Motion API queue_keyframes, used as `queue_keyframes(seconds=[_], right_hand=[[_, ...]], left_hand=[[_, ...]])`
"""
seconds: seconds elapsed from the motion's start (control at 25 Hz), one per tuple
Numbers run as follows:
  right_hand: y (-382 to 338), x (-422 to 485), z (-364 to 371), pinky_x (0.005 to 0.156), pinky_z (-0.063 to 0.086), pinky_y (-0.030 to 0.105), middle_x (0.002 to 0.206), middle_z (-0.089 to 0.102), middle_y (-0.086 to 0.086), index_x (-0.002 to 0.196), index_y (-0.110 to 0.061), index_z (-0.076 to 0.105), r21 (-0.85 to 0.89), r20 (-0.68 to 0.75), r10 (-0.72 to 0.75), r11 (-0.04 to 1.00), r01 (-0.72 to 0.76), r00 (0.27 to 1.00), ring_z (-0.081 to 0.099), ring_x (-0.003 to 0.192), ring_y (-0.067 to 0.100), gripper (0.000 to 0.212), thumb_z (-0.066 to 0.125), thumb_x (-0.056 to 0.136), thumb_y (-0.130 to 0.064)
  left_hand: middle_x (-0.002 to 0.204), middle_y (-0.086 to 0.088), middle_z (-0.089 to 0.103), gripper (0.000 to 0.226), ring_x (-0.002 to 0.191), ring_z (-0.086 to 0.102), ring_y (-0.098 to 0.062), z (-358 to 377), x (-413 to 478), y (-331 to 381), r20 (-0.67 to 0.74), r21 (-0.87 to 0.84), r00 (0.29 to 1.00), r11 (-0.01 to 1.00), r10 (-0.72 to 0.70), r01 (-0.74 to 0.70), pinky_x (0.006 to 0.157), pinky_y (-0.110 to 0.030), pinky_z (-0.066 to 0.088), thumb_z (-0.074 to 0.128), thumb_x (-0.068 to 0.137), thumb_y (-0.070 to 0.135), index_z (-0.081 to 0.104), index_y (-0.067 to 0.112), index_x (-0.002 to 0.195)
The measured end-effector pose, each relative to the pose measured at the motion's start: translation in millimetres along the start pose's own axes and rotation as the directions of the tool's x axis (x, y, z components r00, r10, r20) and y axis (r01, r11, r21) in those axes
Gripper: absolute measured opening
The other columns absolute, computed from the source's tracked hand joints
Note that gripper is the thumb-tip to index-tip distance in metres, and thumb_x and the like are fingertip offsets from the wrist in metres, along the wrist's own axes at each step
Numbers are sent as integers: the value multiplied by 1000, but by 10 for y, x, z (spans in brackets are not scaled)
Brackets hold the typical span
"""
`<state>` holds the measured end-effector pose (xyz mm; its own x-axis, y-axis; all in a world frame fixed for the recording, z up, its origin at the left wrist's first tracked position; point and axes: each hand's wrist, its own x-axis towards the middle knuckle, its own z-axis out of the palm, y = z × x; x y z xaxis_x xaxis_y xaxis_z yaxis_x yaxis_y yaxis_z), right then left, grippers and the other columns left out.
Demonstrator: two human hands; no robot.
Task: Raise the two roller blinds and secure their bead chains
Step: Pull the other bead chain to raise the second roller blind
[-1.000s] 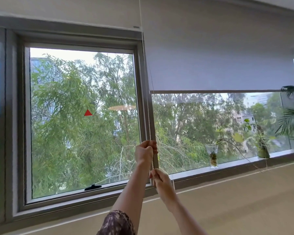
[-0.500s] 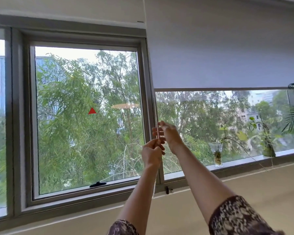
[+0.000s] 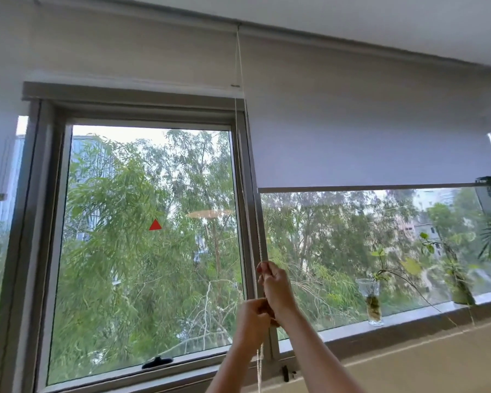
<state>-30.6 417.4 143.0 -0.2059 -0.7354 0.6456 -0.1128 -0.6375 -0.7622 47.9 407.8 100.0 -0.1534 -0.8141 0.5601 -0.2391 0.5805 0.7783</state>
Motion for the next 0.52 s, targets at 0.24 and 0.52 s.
queue_keyframes(seconds=[0.24,0.52], right_hand=[[650,-247,-30,63,50,26,68,62,-1,81,-12,63,-113,18,34,993,-32,999,56,62,10,26,43,98,-7],[1144,-570,7,48,34,15,47,47,-6,68,-20,56,-319,107,42,948,-5,993,42,41,0,30,49,97,-14]], left_hand=[[80,-3,73,36,70,67,-7,-94,9,-41,36,-174,990,975,-136,141,58,-15,53,46,83,-11,71,14,85],[98,-8,69,18,92,62,-20,-90,235,178,-58,-324,979,931,-198,169,70,-26,45,53,95,15,65,5,105]])
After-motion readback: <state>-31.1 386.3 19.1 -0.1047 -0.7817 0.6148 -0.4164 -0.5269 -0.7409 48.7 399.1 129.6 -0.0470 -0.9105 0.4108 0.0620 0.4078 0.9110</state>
